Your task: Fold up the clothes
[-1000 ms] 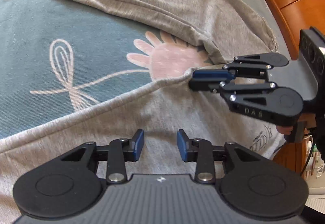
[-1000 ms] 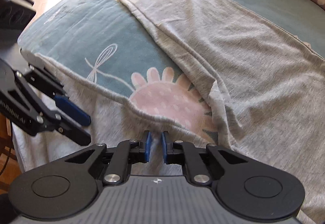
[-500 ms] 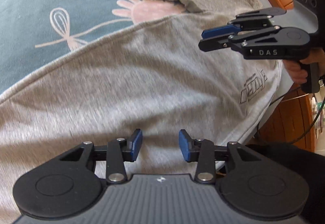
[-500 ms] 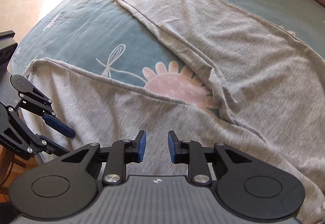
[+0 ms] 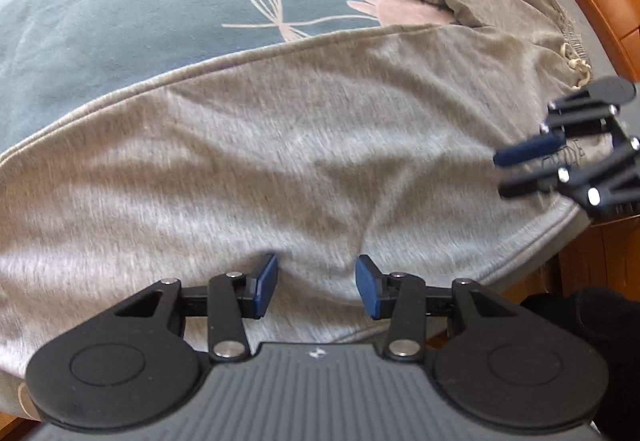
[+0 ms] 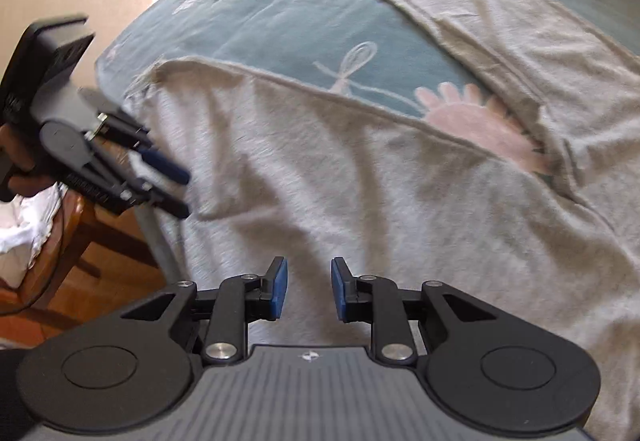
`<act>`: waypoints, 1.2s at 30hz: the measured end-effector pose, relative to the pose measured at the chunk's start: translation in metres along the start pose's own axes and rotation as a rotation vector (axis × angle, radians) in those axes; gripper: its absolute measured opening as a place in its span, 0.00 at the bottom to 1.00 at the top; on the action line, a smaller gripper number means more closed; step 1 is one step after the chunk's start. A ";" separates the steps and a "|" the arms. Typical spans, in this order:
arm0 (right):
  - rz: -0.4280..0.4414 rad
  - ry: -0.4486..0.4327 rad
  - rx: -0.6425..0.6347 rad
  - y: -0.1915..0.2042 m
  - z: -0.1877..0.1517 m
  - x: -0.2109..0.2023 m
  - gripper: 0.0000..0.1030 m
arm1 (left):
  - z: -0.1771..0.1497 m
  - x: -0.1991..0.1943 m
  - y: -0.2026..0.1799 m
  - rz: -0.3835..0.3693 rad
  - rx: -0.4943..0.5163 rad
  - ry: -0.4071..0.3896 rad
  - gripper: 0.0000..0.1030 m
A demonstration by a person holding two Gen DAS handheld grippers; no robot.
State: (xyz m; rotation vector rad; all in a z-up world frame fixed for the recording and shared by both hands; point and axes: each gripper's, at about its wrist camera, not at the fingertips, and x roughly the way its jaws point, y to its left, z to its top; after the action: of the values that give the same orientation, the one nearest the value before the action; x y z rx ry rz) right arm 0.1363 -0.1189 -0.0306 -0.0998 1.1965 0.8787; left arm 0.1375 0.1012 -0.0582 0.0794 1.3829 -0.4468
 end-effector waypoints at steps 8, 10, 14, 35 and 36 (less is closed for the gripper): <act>0.086 0.124 0.024 0.051 -0.027 0.047 0.34 | -0.045 -0.004 0.011 0.068 -0.050 0.080 0.45; 0.077 0.133 0.013 0.057 -0.027 0.044 0.34 | -0.052 -0.011 0.009 0.104 -0.029 0.073 0.43; 0.069 0.091 0.010 0.060 -0.012 0.038 0.34 | -0.049 -0.022 0.012 0.160 0.008 -0.018 0.44; 0.117 0.013 -0.310 0.157 0.038 0.111 0.49 | -0.067 -0.019 0.079 0.236 -0.126 -0.012 0.53; 0.110 0.002 -0.282 0.153 0.042 0.109 0.49 | -0.071 -0.021 0.081 0.234 -0.140 -0.015 0.53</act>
State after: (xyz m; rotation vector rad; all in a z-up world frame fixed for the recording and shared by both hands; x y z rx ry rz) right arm 0.0802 0.0645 -0.0490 -0.2642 1.0816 1.1416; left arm 0.0975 0.2025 -0.0685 0.1216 1.3676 -0.1554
